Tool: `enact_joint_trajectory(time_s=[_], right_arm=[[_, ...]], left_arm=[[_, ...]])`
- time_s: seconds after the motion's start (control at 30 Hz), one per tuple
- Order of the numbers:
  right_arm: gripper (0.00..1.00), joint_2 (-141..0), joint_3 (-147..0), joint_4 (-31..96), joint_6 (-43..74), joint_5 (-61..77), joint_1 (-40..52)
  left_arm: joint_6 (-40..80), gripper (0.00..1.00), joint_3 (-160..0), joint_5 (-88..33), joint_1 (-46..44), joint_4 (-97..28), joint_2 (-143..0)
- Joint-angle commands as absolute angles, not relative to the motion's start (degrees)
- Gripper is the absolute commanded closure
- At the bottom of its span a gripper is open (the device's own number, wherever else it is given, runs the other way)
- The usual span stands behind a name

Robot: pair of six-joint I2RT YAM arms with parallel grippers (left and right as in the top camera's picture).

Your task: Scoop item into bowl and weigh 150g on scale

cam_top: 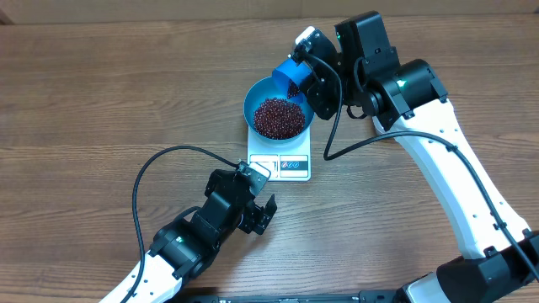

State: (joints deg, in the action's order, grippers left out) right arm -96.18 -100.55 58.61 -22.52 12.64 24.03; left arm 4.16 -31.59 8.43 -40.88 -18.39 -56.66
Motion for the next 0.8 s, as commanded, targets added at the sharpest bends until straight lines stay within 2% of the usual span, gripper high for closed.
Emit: enact_joint_trajectory(time_s=[0.0,0.77], right_arm=[[0.96,-94.63,-102.45,58.54,-22.79,12.43,24.03],[0.96,-94.63,-102.43,58.81,-22.37,12.01,24.1]], left_arm=[[4.73,0.0,-31.48,8.99,-41.25,-18.2,-56.9],[4.73,0.01,-31.48,8.99,-41.25,-18.2,-56.9]])
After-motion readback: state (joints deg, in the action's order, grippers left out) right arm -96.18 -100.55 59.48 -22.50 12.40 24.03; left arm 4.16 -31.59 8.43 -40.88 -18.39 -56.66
